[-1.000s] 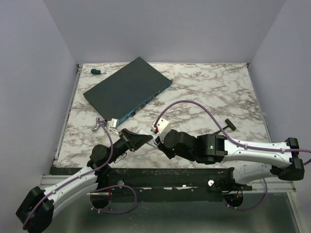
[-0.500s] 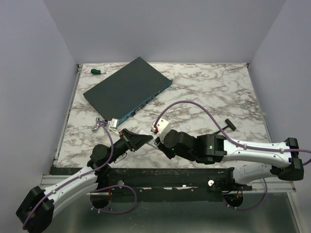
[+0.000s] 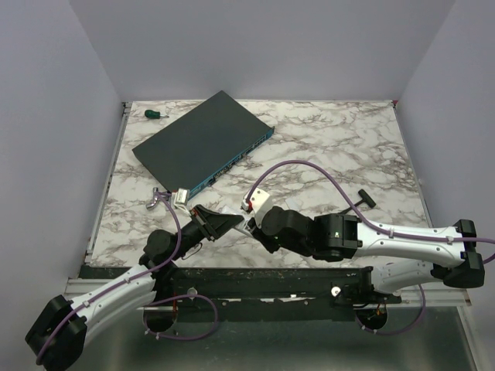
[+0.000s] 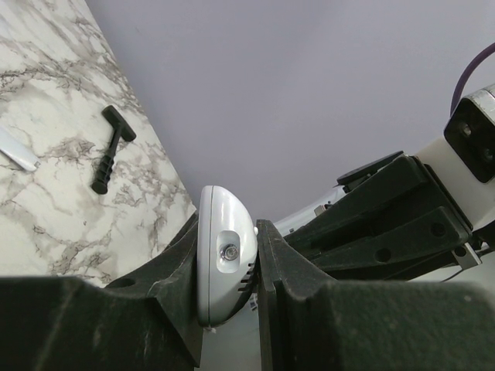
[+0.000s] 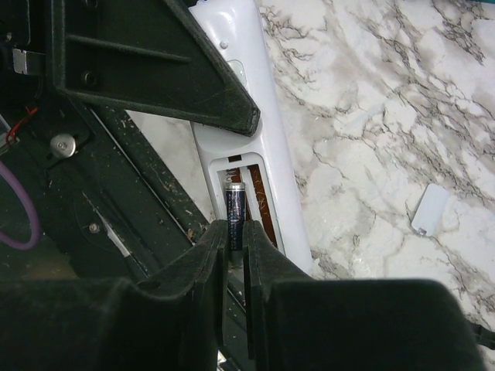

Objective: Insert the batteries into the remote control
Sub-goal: Load the battery into the remote control.

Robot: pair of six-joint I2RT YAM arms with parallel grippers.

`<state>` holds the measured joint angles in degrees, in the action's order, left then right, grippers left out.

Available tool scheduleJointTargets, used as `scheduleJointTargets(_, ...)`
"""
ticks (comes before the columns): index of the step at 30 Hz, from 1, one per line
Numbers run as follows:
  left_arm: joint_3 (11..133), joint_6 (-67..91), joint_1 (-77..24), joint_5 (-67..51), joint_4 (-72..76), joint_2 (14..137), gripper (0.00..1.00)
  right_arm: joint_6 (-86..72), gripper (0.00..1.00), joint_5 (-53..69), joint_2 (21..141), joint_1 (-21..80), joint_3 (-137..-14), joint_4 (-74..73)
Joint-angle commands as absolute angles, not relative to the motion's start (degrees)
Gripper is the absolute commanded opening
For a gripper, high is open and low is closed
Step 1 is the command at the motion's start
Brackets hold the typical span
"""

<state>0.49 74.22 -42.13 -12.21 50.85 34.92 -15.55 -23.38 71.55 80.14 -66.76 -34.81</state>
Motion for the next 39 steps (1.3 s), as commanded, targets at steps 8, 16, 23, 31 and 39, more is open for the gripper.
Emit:
scheduleJointTargets(8, -0.3, 74.4, -42.4, -12.0, 55.2, 35.9, 0.0, -14.8, 0.23, -22.9, 70.8, 79.8, -67.0, -36.0)
scheduleJointTargets(16, -0.3, 74.5, -42.5, -12.1, 55.7, 36.2, 0.0, -14.8, 0.27, -23.3, 70.8, 79.8, -67.1, -35.8)
scheduleJointTargets(23, -0.3, 74.6, -42.5, -12.1, 55.8, 36.0, 0.0, -14.4, 0.29, -22.5, 71.2, 79.8, -67.2, -34.7)
scheduleJointTargets(31, -0.3, 74.8, -42.4, -12.3, 55.8, 36.0, 0.0, -13.6, 0.32, -23.2, 71.6, 79.8, -67.4, -33.5)
scheduleJointTargets(39, -0.3, 74.9, -42.4, -12.5, 55.9, 36.4, 0.0, -12.6, 0.35, -23.2, 71.4, 79.7, -67.5, -32.2)
